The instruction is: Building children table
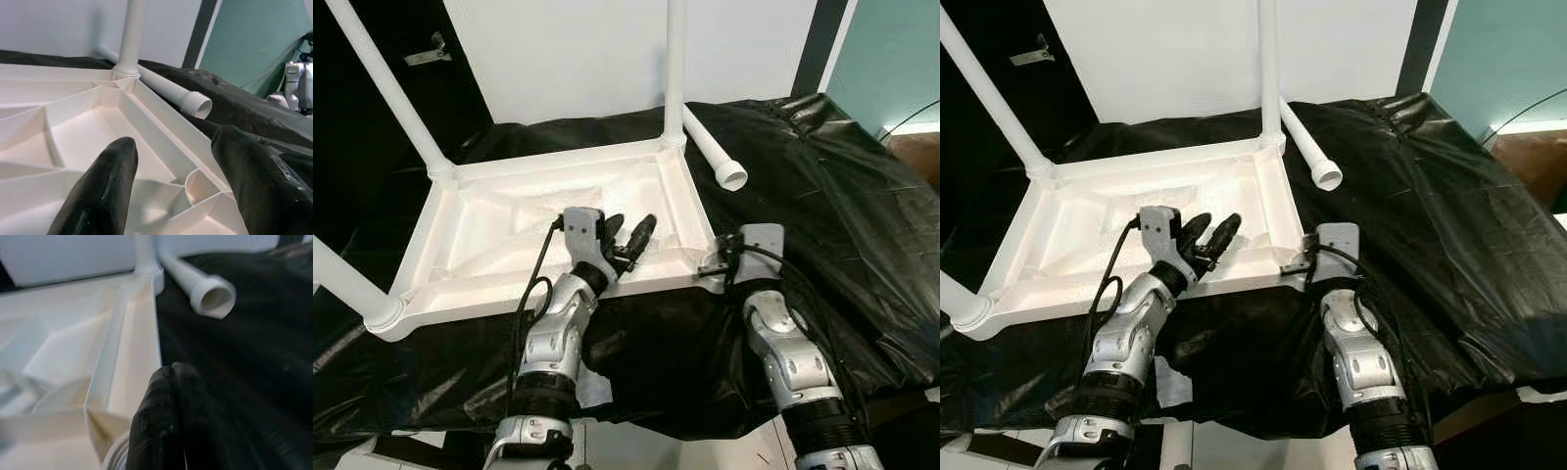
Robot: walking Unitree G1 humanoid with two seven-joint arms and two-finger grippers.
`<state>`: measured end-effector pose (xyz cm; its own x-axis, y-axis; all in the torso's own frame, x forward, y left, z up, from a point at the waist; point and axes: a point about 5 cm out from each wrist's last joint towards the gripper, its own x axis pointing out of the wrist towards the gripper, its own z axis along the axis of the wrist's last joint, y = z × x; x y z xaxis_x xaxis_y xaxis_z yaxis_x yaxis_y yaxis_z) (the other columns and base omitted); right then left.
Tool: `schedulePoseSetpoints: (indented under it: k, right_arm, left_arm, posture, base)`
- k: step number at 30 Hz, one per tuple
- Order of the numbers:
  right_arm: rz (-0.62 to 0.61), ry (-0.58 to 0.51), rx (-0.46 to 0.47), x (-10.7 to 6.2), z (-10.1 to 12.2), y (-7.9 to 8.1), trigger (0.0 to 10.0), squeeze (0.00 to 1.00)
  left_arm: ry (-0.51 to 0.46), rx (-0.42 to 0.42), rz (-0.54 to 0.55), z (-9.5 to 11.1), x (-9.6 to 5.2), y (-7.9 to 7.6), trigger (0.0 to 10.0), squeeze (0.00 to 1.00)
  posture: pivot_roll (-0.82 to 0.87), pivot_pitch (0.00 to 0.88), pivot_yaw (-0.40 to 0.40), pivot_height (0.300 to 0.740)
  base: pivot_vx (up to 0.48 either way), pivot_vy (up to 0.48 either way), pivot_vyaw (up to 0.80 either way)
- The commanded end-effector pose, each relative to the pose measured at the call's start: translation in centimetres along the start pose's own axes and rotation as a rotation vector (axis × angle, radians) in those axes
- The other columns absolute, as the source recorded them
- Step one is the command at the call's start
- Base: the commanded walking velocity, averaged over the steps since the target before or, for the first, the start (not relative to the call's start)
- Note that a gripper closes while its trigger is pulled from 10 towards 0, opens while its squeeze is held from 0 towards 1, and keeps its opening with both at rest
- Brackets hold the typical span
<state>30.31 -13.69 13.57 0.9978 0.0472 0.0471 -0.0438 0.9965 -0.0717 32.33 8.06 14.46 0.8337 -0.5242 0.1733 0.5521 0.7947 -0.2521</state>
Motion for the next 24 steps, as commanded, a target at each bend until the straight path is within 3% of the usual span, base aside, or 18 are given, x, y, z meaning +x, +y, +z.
schedulePoseSetpoints:
  k: [1,15,24]
  right_arm:
    - [-0.024,-0.023,0.023,-0.5,0.1,0.0,10.0,0.00]
    - [-0.034,-0.027,-0.007,-0.3,0.3,-0.5,10.0,0.00]
    - [-0.039,-0.033,-0.006,-0.2,0.3,-0.5,10.0,0.00]
  left_arm:
    - [0.004,0.003,-0.006,-0.4,-0.1,-0.4,10.0,0.00]
    - [-0.001,0.017,-0.068,-0.7,0.0,-2.0,10.0,0.00]
    - [0.000,0.017,-0.078,-0.8,0.1,-2.1,10.0,0.00]
  posture:
    - [-0.11,0.000,0.073,0.740]
    - [-0.11,0.000,0.068,0.740]
    - [-0.11,0.000,0.072,0.740]
  base:
    - [0.000,0.000,0.00]
    - [0.000,0.000,0.00]
    - [0.000,0.000,0.00]
